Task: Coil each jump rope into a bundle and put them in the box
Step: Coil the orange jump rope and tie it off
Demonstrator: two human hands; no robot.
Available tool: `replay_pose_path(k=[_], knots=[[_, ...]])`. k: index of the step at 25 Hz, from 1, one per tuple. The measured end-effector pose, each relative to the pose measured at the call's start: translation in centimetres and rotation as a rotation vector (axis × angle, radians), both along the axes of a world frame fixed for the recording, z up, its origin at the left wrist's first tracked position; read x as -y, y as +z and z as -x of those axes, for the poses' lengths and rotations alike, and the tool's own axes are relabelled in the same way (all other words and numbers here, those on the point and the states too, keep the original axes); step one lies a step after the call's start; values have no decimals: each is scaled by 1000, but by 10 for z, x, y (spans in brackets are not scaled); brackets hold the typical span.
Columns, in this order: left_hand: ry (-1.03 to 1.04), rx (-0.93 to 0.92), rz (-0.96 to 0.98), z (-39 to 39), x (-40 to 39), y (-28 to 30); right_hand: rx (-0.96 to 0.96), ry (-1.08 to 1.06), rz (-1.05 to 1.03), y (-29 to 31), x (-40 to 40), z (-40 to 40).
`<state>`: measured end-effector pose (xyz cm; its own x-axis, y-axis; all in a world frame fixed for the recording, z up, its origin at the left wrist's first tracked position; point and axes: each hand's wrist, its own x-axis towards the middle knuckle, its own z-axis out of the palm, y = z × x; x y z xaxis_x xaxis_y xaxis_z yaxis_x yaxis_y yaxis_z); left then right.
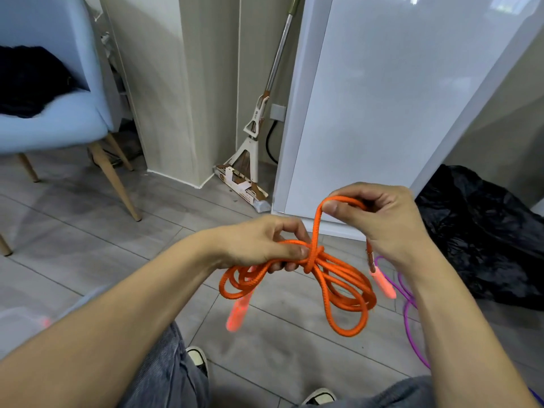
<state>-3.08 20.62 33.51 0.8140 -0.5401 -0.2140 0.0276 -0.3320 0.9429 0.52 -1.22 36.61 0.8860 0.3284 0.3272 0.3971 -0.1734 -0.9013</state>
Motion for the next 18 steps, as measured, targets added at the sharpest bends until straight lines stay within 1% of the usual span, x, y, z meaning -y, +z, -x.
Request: replay_pose_path(k=[1, 2, 4, 5, 6, 8, 9, 11, 12, 13, 15, 17, 18], knots=[[-5, 12, -16, 1, 2, -1, 2, 11, 40, -2, -2, -1], [-6, 15, 15, 2, 4, -1, 0, 0, 76, -8, -3, -4], [21, 27, 180, 5, 5, 3, -78, -33, 67, -19, -1, -12], [58, 37, 271, 5, 5, 5, -162, -5, 26, -22, 1, -15], [106, 52, 338, 5, 6, 7, -253, 55, -24, -26, 1, -18], [226, 93, 398, 4, 7, 9, -425, 183, -95, -32, -5, -21], [296, 115, 419, 3, 8, 9, -485, 207, -82, -34, -10, -20], [463, 185, 457, -2, 6, 9, -527, 225, 9, -40, -22, -14], [550, 253, 424, -4, 4, 10, -538, 245, 37, -42, -28, -10], [628, 346, 327, -6, 1, 8, -548, 275, 57, -43, -32, -6], [721, 539, 30, -9, -6, 3, -534, 328, 144, -39, -38, 3], [673, 652, -334, -13, -15, -6, -478, 335, 254, -34, -38, 7], [610, 686, -522, -14, -19, -10, -404, 306, 305, -31, -35, 6]])
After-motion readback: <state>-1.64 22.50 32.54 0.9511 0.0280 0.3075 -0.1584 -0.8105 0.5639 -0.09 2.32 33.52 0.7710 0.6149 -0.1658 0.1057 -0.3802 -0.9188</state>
